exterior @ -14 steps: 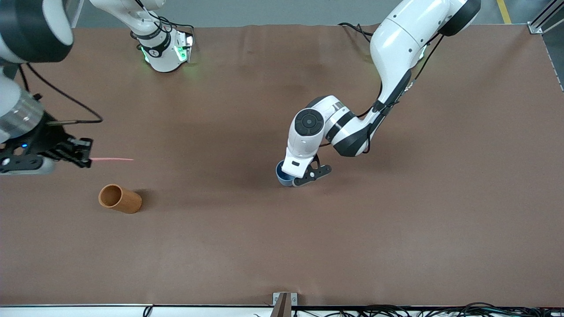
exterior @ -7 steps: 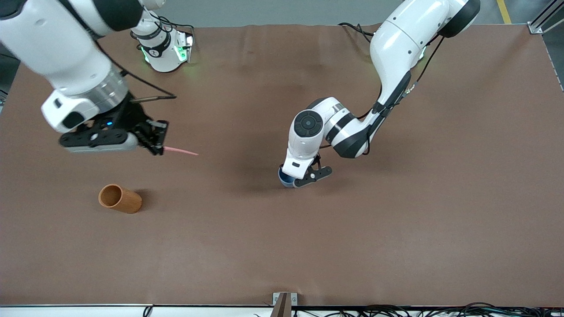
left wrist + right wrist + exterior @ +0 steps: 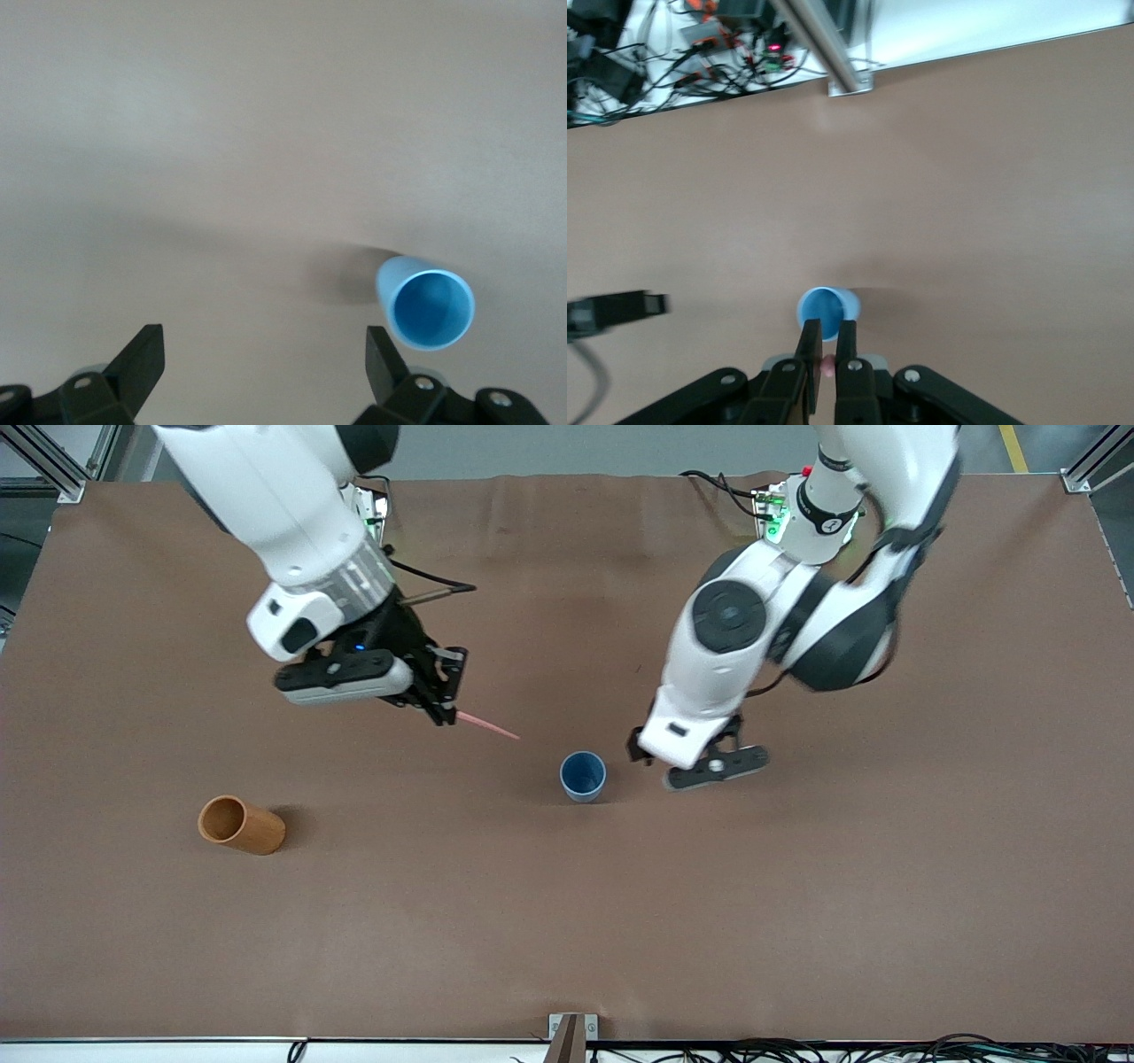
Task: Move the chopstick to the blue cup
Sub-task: 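Withdraw the left gripper while the right gripper brings the stick over the cup, then lower the pink stick into the blue cup and open the right gripper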
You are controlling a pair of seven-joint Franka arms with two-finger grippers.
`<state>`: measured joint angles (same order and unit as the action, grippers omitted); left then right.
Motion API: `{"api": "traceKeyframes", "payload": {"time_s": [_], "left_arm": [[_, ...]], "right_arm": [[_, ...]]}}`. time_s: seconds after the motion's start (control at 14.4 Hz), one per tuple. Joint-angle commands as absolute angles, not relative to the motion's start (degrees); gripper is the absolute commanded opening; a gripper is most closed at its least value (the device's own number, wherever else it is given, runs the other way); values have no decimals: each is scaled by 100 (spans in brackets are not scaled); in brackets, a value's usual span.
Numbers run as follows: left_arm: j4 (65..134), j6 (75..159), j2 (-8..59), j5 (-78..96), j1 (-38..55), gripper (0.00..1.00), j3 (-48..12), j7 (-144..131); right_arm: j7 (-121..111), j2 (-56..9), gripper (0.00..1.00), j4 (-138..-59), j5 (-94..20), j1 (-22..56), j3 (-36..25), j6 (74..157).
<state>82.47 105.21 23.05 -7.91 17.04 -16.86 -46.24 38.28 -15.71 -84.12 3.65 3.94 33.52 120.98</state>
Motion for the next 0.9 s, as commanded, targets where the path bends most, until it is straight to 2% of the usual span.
{"api": "traceKeyframes", "payload": {"time_s": [0.0, 0.21, 0.35, 0.56, 0.83], "left_arm": [[8464, 10136, 1611, -239, 1696, 100, -908, -3398], [8464, 9661, 1109, 148, 1391, 100, -309, -1930], [8464, 9362, 854, 211, 1047, 100, -264, -1138], [8446, 8843, 432, 167, 1011, 100, 122, -257], [8446, 8789, 334, 141, 940, 100, 229, -53]], "right_arm": [[3990, -1862, 4, -8525, 561, 623, 3428, 12680], [3999, -2170, 4, -8552, 1360, 1001, 3428, 12876], [4174, -2372, 4, -8587, 1869, 1273, 3428, 12893], [4419, -2724, 6, -8587, 2670, 1607, 3419, 12981], [5360, -3102, 7, -8596, 3864, 1863, 3410, 13272]]}}
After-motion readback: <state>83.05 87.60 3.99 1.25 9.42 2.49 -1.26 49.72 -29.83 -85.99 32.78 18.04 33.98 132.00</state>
